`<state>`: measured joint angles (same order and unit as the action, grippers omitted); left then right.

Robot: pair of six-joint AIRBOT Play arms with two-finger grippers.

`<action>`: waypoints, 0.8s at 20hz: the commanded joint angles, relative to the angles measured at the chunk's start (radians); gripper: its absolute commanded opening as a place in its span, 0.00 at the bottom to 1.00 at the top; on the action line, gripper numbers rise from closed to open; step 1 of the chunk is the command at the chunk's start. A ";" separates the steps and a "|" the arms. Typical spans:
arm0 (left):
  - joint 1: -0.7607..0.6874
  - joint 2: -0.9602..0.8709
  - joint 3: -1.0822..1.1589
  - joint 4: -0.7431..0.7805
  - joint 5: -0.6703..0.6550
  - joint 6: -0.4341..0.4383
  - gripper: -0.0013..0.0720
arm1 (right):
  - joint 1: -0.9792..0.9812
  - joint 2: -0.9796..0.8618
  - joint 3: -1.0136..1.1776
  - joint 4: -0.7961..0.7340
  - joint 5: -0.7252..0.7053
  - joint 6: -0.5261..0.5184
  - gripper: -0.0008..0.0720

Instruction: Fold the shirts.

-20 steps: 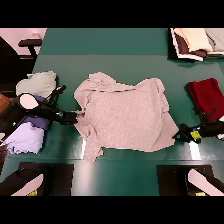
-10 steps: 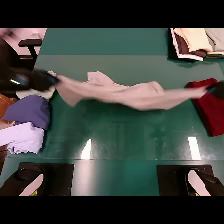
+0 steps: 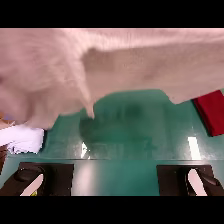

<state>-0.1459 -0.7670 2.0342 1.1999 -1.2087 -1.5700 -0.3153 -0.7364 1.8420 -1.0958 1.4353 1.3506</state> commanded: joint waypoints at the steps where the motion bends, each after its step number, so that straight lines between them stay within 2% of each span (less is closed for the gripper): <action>1: 0.000 -0.008 0.066 0.124 -0.089 -0.042 0.04 | -0.024 -0.068 0.170 -0.003 0.117 0.030 0.02; 4: 0.000 -0.032 -0.085 0.224 -0.193 -0.053 0.04 | 0.001 -0.177 0.216 -0.003 0.166 0.074 0.02; 6: 0.000 -0.074 -0.236 0.225 -0.201 -0.052 0.04 | 0.064 -0.253 0.145 -0.006 0.204 0.105 0.02; 8: 0.000 -0.132 -0.403 0.221 -0.162 -0.046 0.04 | 0.153 -0.342 0.029 -0.023 0.224 0.120 0.02; 12: 0.000 -0.323 -0.663 0.209 -0.020 -0.045 0.04 | 0.305 -0.555 -0.190 -0.193 0.216 0.156 0.02; 16: 0.000 -0.577 -0.682 0.210 0.198 0.013 0.04 | 0.339 -0.797 -0.214 -0.185 0.117 0.156 0.02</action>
<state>-0.1459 -1.1870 1.3998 1.4101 -1.1698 -1.5986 -0.0135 -1.3773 1.6638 -1.2564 1.6096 1.4967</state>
